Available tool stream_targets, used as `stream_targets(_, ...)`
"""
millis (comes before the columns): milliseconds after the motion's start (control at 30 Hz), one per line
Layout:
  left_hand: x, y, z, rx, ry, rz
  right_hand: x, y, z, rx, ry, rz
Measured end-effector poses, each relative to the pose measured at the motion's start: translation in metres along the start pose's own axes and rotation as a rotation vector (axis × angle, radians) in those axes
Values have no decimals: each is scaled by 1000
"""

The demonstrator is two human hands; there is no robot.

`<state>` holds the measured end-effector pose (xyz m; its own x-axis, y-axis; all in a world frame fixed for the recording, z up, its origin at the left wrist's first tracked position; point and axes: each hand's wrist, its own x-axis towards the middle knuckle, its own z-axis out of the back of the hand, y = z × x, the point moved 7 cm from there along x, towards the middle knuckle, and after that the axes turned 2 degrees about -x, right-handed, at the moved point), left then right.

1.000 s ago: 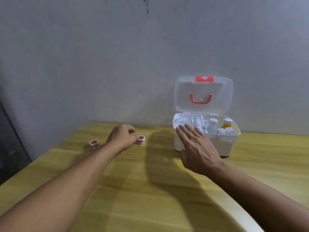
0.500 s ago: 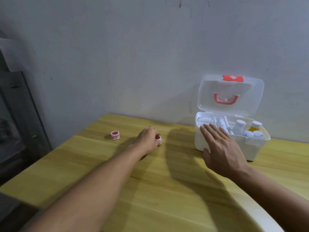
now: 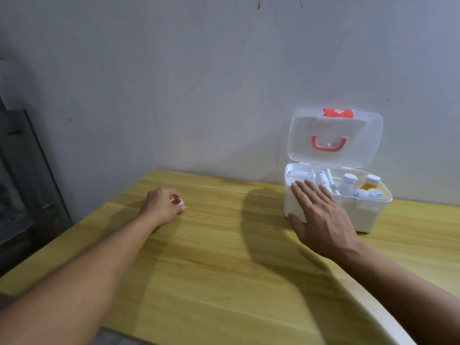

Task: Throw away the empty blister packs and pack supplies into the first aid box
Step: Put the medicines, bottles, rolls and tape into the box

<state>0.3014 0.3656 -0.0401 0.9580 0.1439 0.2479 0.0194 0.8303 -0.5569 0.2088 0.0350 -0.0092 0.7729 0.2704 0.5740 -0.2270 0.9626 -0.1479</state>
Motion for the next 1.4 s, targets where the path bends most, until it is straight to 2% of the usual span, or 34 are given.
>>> stream_targets(167,-2,-25,-12,-28,52,-39,0,-2,3,17,10,-18)
stream_targets(267,-5,-54,-20,-85,68,-85,-5,-10,14,54,-39,-47)
stream_targets(567,-30,-225,-32,-273,133,-431,-44,-66,26,-29,-29,-236)
stream_targets(700,-39,-272,-52,-279,247,-490,-56,-79,24,-24,-2,-255)
stream_targets(933,-33,-284,-81,-187,320,-449,-60,-85,23,-21,33,-199)
stream_targets(1233,-35,-272,-92,-251,414,-387,-60,-86,22,-13,41,-198)
stream_targets(1333,-37,-267,-101,-110,462,-454,-60,-85,23,-10,40,-207)
stream_targets(1400,-36,-265,-102,45,415,-490,-59,-85,23,-14,37,-210)
